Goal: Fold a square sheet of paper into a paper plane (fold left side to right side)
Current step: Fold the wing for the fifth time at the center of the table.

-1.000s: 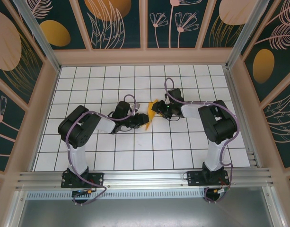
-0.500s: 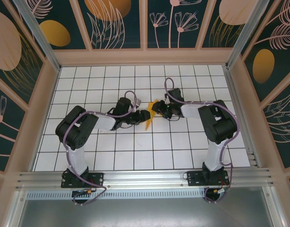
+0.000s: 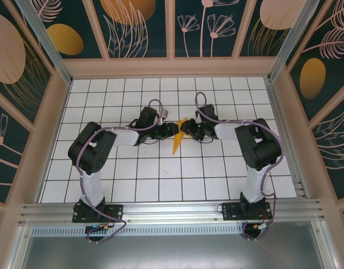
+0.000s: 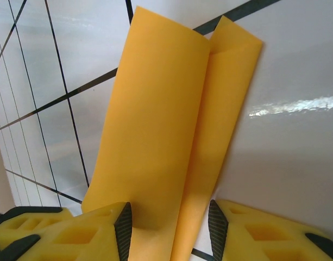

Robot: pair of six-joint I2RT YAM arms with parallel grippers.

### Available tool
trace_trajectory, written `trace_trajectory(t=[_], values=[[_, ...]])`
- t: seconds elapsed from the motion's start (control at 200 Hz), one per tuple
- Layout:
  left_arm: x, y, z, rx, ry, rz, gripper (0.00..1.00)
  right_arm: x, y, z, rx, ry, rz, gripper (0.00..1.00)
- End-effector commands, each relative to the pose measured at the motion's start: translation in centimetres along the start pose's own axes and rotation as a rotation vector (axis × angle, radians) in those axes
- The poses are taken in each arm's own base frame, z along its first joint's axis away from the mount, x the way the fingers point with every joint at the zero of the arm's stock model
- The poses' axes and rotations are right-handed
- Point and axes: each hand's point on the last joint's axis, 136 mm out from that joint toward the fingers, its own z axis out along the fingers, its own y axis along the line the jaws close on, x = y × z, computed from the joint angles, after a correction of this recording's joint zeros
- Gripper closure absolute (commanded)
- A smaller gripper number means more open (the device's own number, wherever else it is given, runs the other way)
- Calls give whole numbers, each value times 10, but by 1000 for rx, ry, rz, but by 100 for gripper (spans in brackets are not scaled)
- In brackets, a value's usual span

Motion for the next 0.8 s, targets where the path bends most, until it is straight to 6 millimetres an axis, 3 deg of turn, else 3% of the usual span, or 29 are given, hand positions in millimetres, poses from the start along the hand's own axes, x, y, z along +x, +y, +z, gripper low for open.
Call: trace_trajectory(t=[0.0, 0.32, 0.791], values=[[-4, 14, 5, -56, 3, 10, 55, 27, -50, 21, 157, 69, 33, 55], [-7, 25, 11, -99, 2, 13, 70, 28, -52, 21, 167, 73, 33, 55], [-9, 42, 10, -157, -5, 4, 66, 29, -54, 22, 171, 79, 38, 55]])
